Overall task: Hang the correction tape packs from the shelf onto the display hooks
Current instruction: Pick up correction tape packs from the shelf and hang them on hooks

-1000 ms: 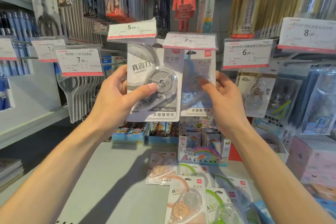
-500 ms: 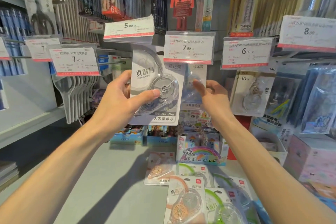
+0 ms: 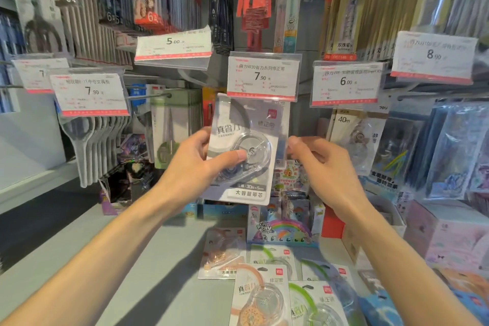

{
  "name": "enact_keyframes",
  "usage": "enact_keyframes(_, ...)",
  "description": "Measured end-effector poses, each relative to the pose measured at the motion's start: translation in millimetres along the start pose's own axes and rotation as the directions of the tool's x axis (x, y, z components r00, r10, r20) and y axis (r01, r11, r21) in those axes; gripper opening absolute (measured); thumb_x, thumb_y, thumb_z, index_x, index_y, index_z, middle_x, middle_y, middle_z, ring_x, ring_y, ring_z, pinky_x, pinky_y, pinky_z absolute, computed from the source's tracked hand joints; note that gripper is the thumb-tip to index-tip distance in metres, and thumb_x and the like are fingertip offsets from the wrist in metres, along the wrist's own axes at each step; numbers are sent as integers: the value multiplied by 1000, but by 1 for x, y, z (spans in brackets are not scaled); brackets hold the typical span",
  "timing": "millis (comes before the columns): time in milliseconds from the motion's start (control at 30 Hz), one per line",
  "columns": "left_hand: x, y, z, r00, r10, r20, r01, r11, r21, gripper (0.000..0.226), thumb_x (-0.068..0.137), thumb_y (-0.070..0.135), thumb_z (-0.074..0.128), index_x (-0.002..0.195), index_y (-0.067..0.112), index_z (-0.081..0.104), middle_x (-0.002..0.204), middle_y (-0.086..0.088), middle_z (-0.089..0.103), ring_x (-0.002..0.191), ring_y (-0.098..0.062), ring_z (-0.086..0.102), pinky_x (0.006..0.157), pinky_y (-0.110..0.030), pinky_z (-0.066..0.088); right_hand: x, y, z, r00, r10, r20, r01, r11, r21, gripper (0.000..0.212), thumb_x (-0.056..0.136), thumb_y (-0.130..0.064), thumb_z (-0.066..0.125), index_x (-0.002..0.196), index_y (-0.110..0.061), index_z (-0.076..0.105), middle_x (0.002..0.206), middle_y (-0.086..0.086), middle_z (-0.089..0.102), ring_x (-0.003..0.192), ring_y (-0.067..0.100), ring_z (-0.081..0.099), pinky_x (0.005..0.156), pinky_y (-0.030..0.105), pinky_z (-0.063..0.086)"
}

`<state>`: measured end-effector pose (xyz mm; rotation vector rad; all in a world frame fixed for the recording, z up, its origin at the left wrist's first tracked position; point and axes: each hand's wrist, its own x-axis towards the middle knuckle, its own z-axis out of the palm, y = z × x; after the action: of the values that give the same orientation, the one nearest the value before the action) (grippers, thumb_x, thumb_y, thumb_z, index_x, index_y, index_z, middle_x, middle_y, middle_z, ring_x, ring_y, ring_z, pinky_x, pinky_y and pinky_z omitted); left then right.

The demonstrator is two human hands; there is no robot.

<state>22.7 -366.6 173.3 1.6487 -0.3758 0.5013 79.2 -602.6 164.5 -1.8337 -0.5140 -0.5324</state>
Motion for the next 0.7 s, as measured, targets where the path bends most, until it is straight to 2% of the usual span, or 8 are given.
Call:
enact_keyframes(100,7,-6,15,999,-13,39,12,999,38,37,86,20,82,119,22,66,105,7,81,91,-12,78,73,-18,57,-7,-4,6,993,0,122,-2,1000,16,28,94,-58,62,107,-36,74,100,-27,76,97,-14,67,77,8,47)
enact_keyframes(200,9,-9,23,997,-4,81,-1,998,60,32,87,25,81,117,28,68,107,9,80,94,-10,77,76,-20,58,-9,-3,9,991,10,131,-27,991,131,20,90,-45,74,105,-32,74,101,-20,78,95,-5,72,77,13,50)
enact_keyframes(267,10,-7,23,995,11,104,-23,993,115,31,89,30,79,118,31,68,110,13,79,101,-7,75,85,-25,58,-10,-1,6,994,18,111,-42,975,217,30,82,-46,79,105,-28,73,100,-15,80,94,0,74,73,14,53)
enact_keyframes(333,13,-2,19,996,47,71,-58,984,169,26,92,32,76,116,31,67,109,18,78,104,-1,72,91,-27,57,-10,2,1,995,34,95,-60,956,288,42,76,-49,78,108,-24,70,101,-11,81,95,3,76,72,15,55)
enact_keyframes(400,16,8,14,996,84,10,-85,980,181,22,94,33,73,115,30,66,108,20,77,103,3,71,91,-24,56,-9,7,-4,996,54,74,-75,943,323,40,81,-44,77,112,-21,66,102,-10,81,96,4,76,75,17,53)
enact_keyframes(533,21,32,11,991,118,-56,-114,991,69,26,89,38,69,109,21,69,103,5,81,98,-8,74,88,-30,56,-9,15,-8,996,74,43,-85,932,353,30,89,-33,75,113,-18,64,102,-11,81,97,6,76,75,12,54)
enact_keyframes(633,20,50,12,989,138,-47,-141,988,-62,25,89,34,65,103,14,67,93,-3,81,84,-13,73,81,-35,59,-10,17,-8,997,65,34,-72,931,357,36,85,-37,75,113,-18,64,103,-7,82,98,9,77,78,17,55)
enact_keyframes(700,18,60,12,987,159,-37,-163,979,-123,20,91,31,65,100,13,67,88,-5,81,76,-16,72,73,-33,59,-10,18,-7,998,48,31,-56,935,351,31,88,-35,75,113,-19,65,103,-6,82,98,10,77,81,22,54)
